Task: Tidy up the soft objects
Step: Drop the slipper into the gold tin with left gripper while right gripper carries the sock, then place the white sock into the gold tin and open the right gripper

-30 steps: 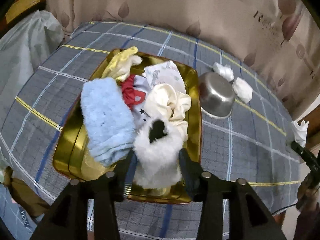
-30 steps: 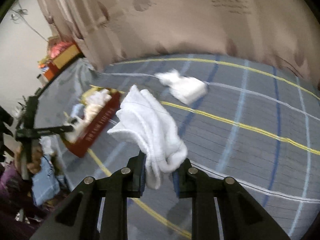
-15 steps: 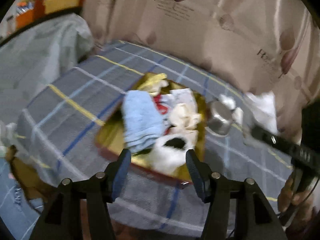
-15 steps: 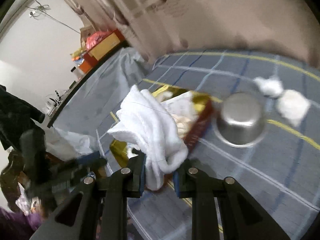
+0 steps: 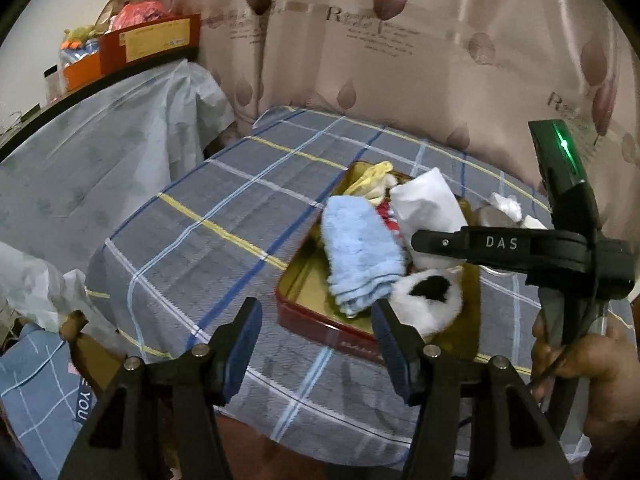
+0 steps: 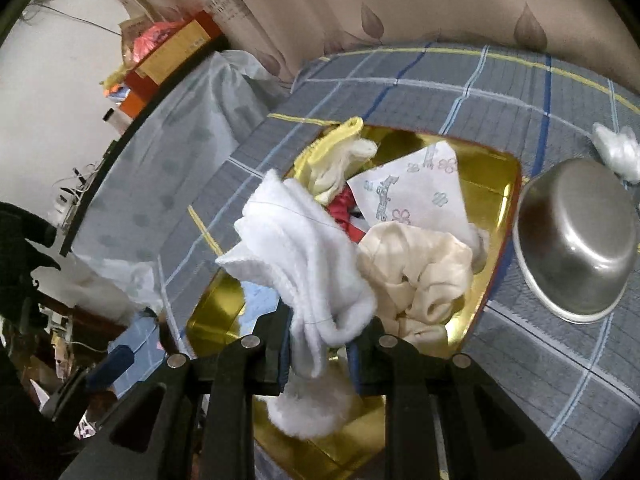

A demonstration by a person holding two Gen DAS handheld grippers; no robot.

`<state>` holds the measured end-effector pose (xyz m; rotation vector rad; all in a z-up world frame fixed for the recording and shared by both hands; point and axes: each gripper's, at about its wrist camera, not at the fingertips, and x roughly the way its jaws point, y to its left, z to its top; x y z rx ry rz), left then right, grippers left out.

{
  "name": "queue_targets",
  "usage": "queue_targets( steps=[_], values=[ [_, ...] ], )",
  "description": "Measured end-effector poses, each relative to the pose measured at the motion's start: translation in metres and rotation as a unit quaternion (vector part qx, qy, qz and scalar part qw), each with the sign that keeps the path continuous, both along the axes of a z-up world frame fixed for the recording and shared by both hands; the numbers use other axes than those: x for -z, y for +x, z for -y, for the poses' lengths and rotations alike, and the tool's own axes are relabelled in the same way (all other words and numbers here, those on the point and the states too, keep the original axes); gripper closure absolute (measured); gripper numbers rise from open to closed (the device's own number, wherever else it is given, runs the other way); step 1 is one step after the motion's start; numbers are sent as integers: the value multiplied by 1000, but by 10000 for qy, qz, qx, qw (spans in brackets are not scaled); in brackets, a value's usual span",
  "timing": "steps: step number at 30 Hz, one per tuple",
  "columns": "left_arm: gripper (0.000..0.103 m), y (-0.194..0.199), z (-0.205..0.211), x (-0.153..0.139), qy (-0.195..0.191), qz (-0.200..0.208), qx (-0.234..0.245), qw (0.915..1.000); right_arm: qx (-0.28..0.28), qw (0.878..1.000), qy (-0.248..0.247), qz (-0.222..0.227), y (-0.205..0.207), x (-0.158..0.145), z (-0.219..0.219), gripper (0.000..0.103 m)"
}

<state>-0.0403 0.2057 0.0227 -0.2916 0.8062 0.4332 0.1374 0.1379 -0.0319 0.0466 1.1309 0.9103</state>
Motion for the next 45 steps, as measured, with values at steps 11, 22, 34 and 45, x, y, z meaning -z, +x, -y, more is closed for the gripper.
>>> queue_targets(
  steps=[11,22,34,45],
  values=[
    [45,6,-11,12,57,-384,-119,9992,305,9990,-326,80,6,8,-10,81],
    [45,8,-9,19,93,-612,-91,9980,216,9979,-545,268,-3,10,-27,80],
    [45,10,-9,23,20,-732,-44,9973,366,9946,-647,718,-14,-13,-13,48],
    [45,10,-3,27,226,-816,-78,9964,852,9887,-131,1228,-40,-36,52,35]
  ],
)
